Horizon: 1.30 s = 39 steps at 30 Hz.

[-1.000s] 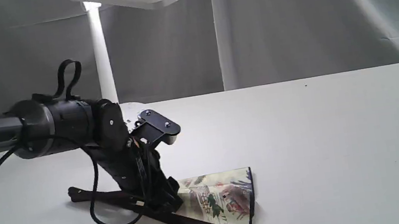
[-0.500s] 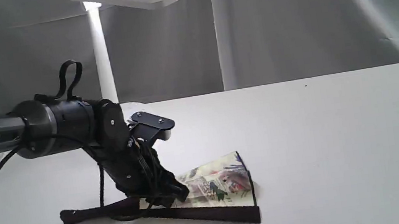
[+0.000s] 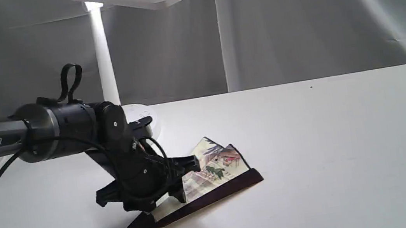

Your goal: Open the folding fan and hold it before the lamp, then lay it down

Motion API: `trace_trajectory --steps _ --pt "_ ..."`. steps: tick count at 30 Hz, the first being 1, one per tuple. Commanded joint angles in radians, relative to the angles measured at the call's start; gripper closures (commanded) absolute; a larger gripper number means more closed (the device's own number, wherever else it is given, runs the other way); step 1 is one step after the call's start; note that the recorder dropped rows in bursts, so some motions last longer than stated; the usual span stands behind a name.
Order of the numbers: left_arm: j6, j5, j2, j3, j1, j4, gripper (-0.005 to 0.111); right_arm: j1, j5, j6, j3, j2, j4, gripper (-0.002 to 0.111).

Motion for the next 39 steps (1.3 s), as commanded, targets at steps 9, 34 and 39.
trace_trajectory --steps 9,34,39 --pt "0.317 0.111 -0.007 -0.106 -0.002 0.012 0.054 0.002 -0.008 -0.002 0.005 0.001 0.005 0.108" --pt "0.683 0.453 0.000 -0.117 -0.002 0.226 0.051 0.002 -0.004 -0.002 0.005 0.001 0.009 0.108" --pt "0.635 0.504 0.000 -0.106 -0.002 0.354 0.037 0.002 0.003 -0.002 0.005 0.001 0.009 0.108"
